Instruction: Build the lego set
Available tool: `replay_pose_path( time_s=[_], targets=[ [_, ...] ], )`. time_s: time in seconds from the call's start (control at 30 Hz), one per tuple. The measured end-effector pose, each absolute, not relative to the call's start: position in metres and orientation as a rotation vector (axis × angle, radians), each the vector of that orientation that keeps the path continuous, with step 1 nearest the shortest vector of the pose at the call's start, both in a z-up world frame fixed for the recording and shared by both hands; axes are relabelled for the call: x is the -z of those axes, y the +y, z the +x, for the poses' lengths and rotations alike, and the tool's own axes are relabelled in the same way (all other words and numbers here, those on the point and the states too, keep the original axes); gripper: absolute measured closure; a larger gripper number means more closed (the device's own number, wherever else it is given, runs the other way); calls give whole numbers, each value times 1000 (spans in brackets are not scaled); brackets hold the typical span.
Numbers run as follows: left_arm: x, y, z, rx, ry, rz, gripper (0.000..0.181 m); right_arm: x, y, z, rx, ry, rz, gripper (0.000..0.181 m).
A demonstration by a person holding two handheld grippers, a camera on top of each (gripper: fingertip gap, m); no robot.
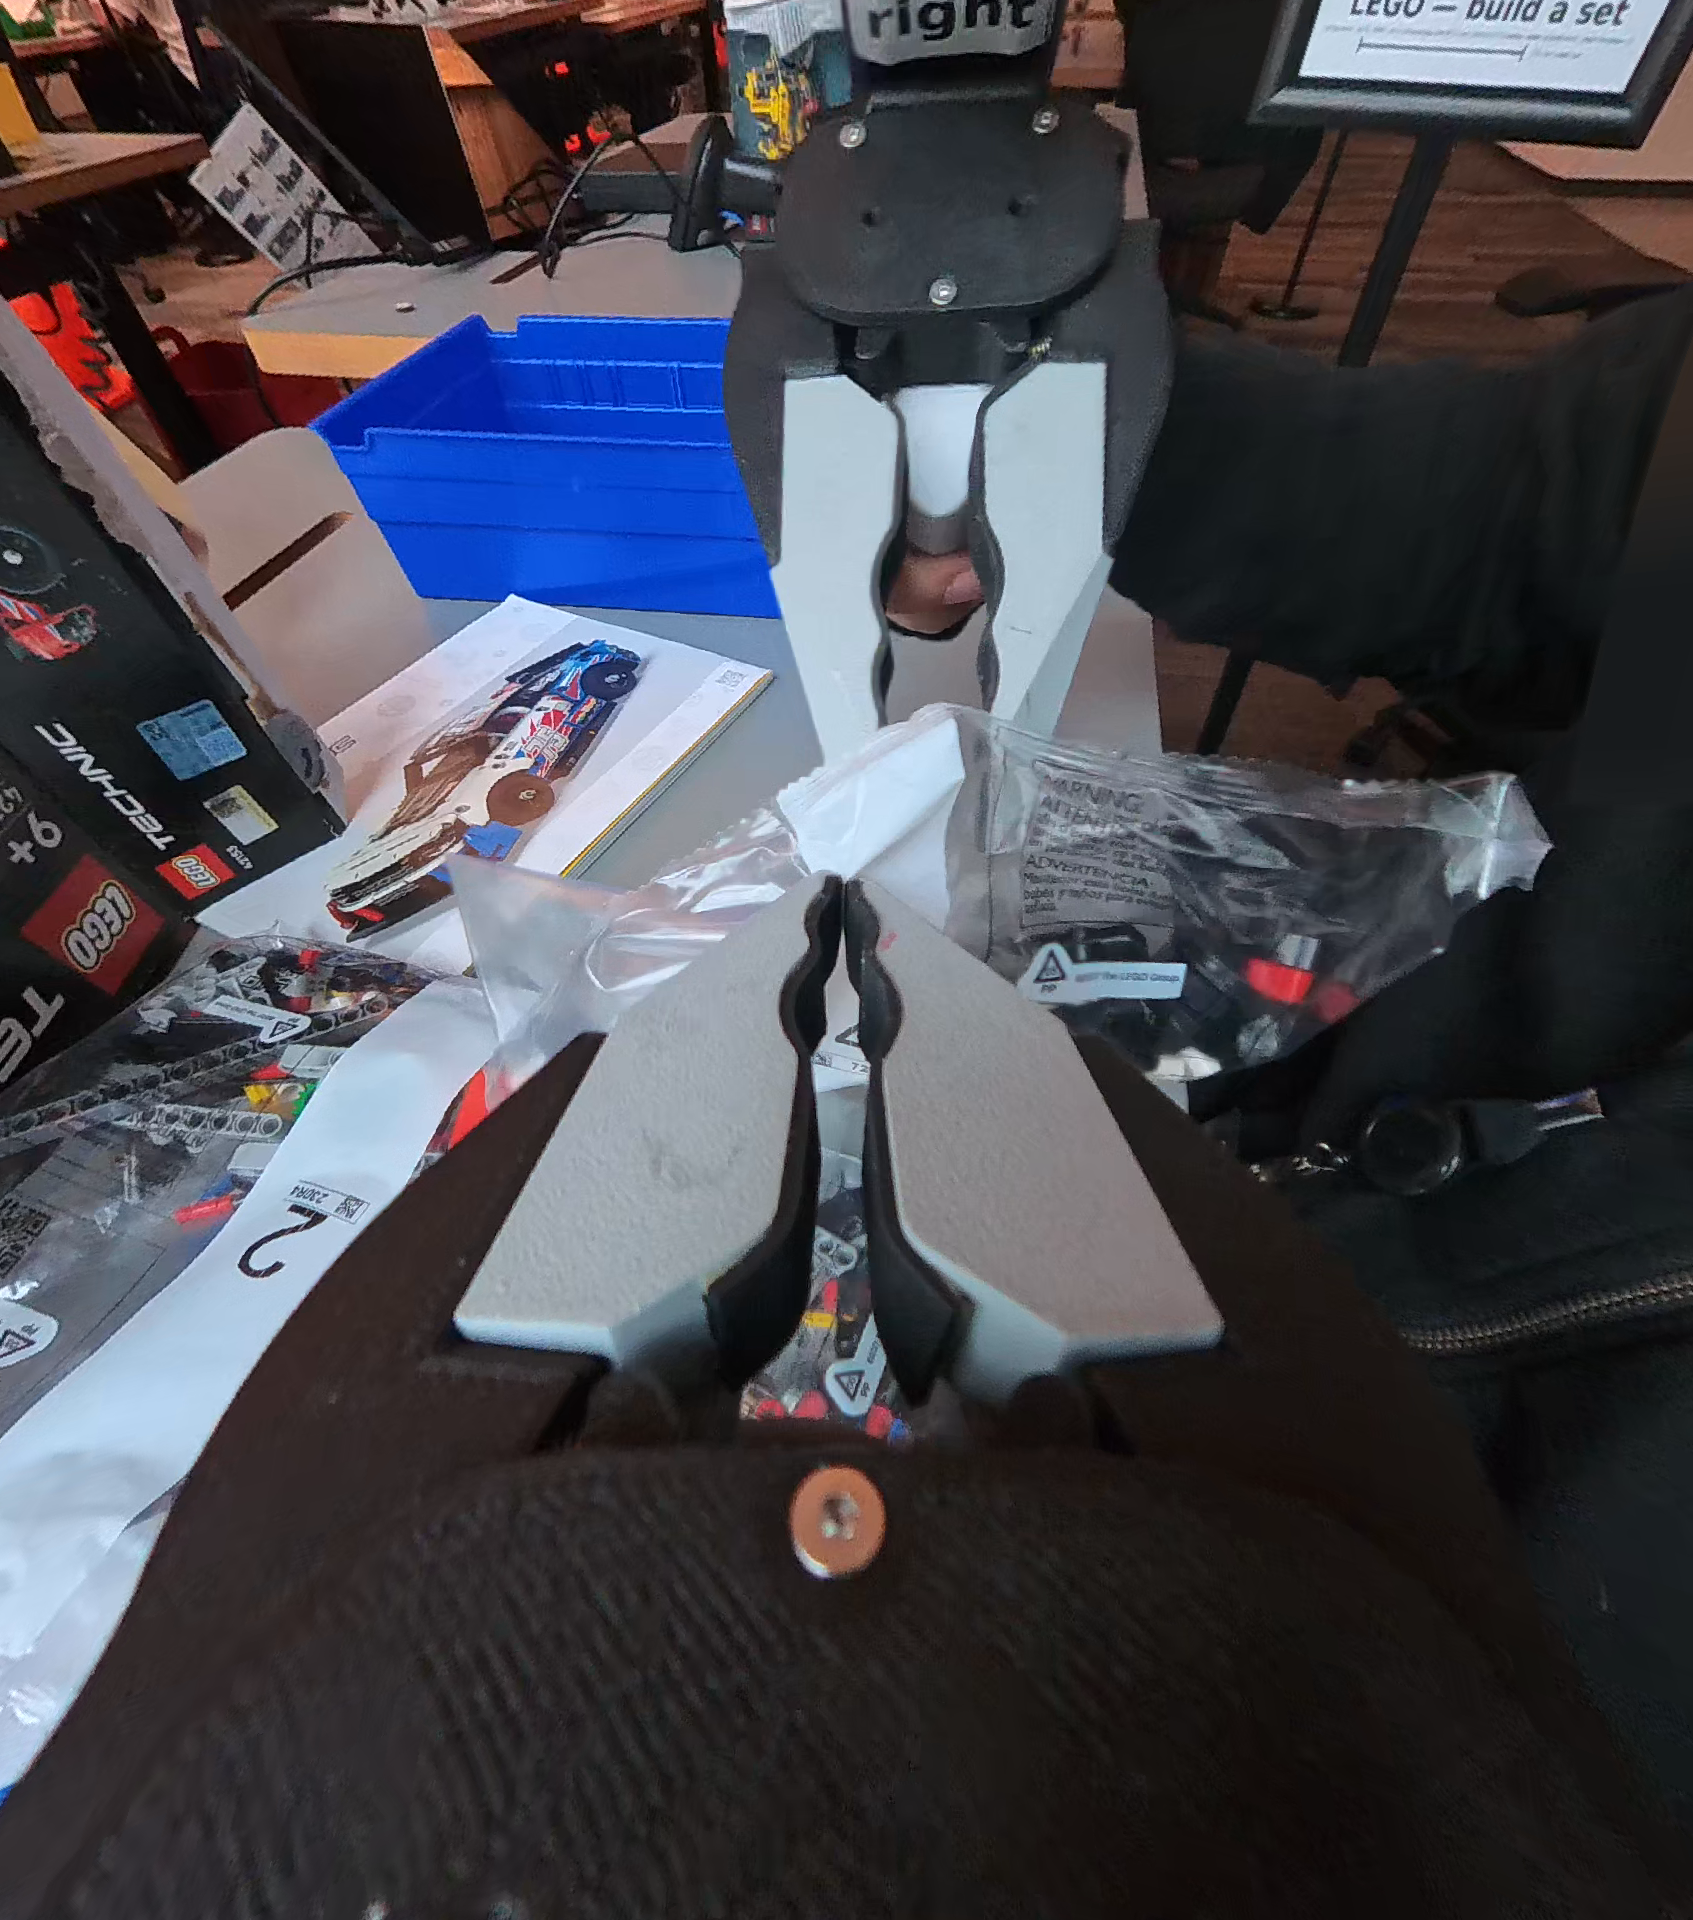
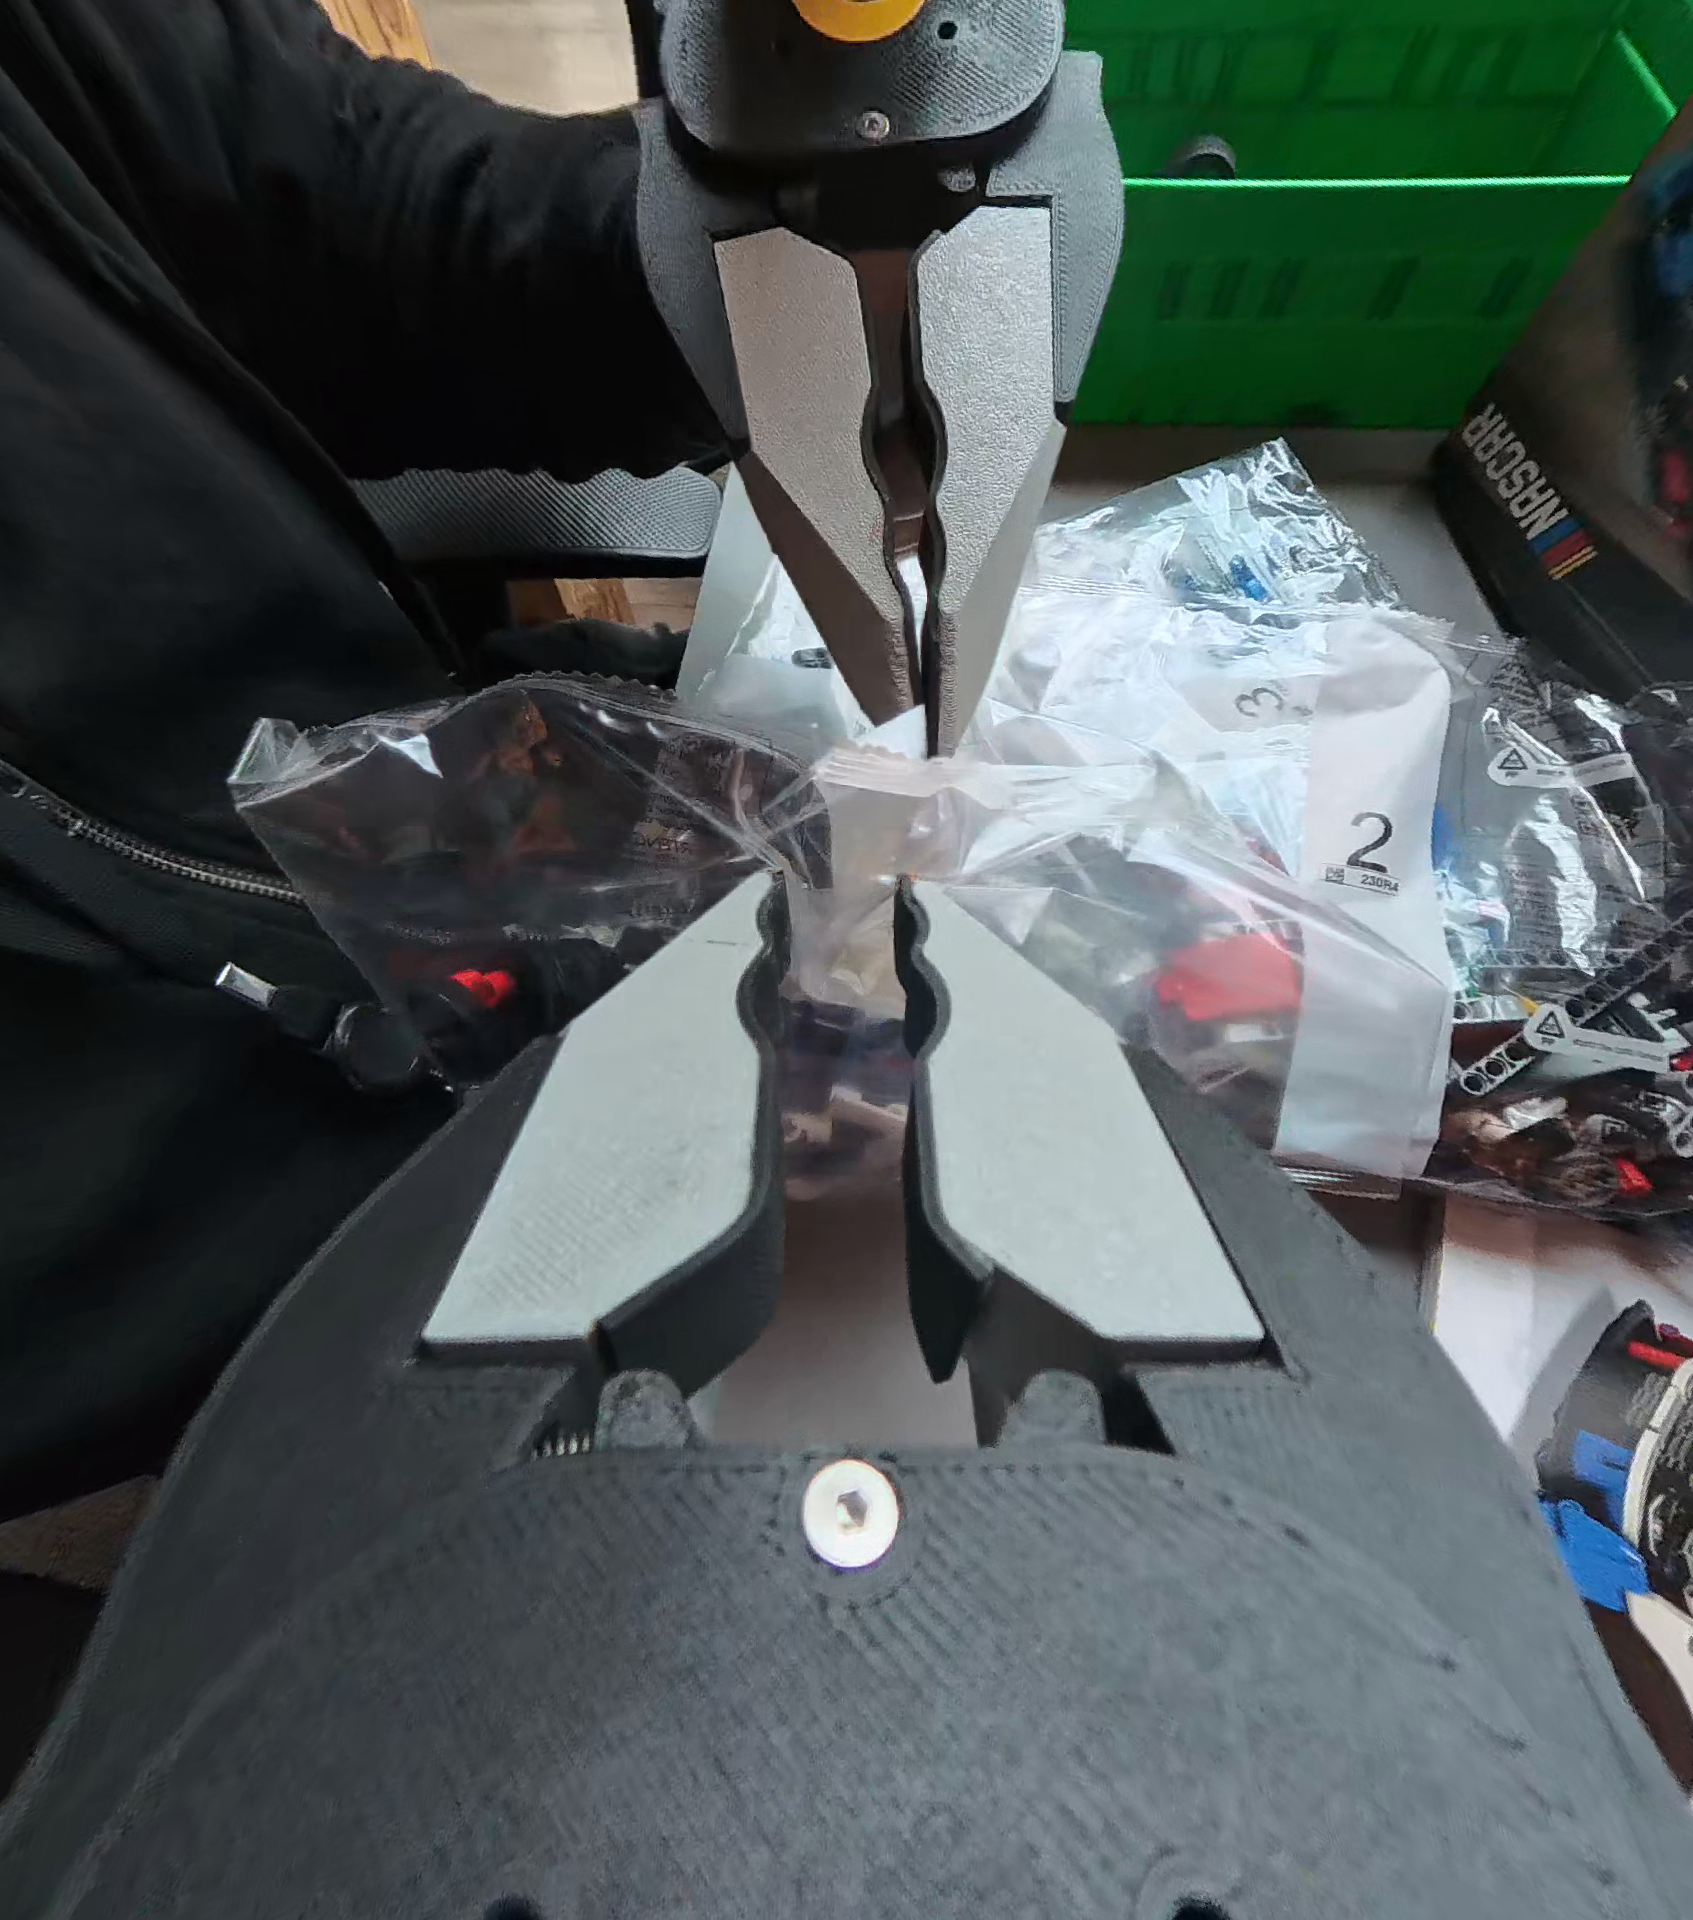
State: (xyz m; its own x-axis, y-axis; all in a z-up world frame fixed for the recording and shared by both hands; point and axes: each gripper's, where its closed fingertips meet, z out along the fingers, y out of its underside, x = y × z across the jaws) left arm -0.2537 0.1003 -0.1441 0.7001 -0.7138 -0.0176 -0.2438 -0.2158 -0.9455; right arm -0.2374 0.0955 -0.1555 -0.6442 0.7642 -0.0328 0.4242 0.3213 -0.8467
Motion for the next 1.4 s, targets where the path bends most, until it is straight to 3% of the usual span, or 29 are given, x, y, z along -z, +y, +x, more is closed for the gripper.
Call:
replay_pose_path(
  time_s=[0.03,0.13,0.23,0.37,0.43,0.53,0.93,1.03,1.1,1.27,1.4],
  targets=[
    [145,100,-254,512,769,-1785,181,156,96,-238,-1238,-2214,-1060,166],
    [141,95,-254,472,820,-1781,181,158,96,-235,-1214,-2224,-1059,179],
    [129,90,-248,465,864,-1777,156,161,95,-234,-1170,-2250,-1048,180],
    [136,94,-243,394,971,-1838,168,154,89,-234,-1174,-2262,-972,180],
    [137,94,-239,395,991,-1844,166,152,91,-236,-1177,-2251,-980,180],
    [127,98,-237,367,961,-1801,181,152,92,-237,-1195,-2250,-999,179],
    [138,100,-238,318,957,-1811,181,156,93,-238,-1134,-2291,-984,181],
    [139,100,-236,351,957,-1818,171,156,96,-240,-1112,-2293,-992,181],
    [138,103,-239,318,950,-1805,181,156,94,-240,-1117,-2304,-988,181],
    [125,110,-256,99,850,-1730,181,145,103,-252,-1092,-2171,-1030,181],
    [116,98,-262,237,711,-1672,181,129,104,-255,-1177,-2015,-1010,181]
  ],
)
